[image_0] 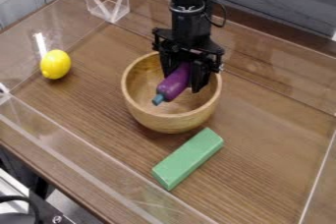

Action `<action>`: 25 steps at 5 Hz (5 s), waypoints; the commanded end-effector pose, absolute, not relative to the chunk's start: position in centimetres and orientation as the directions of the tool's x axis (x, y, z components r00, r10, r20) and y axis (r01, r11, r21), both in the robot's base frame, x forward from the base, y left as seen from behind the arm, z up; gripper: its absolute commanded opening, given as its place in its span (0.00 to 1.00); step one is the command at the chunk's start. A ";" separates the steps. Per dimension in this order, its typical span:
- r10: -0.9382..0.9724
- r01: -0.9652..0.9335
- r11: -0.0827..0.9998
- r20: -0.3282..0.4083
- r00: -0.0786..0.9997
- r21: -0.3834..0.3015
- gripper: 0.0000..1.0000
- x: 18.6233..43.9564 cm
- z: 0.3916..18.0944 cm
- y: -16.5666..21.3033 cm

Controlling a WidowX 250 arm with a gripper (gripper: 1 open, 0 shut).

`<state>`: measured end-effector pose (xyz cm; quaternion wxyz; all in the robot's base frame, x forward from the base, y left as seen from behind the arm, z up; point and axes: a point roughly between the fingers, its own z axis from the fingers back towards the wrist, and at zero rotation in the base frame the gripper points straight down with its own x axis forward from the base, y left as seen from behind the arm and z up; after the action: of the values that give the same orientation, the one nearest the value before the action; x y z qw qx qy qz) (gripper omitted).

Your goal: Remove the purple eggplant from inside the brown bowl and put it on the table

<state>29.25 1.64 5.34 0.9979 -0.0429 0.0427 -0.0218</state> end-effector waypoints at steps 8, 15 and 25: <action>-0.030 0.027 0.996 -0.037 0.999 -0.083 0.00 30.6 6.5 1.4; 0.002 -0.005 0.993 -0.025 1.000 -0.118 0.00 29.7 9.3 1.2; 0.001 -0.005 0.992 -0.035 0.999 -0.129 0.00 27.3 9.8 -1.2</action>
<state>26.89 -1.02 7.91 0.9965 -0.0653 0.0513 0.0071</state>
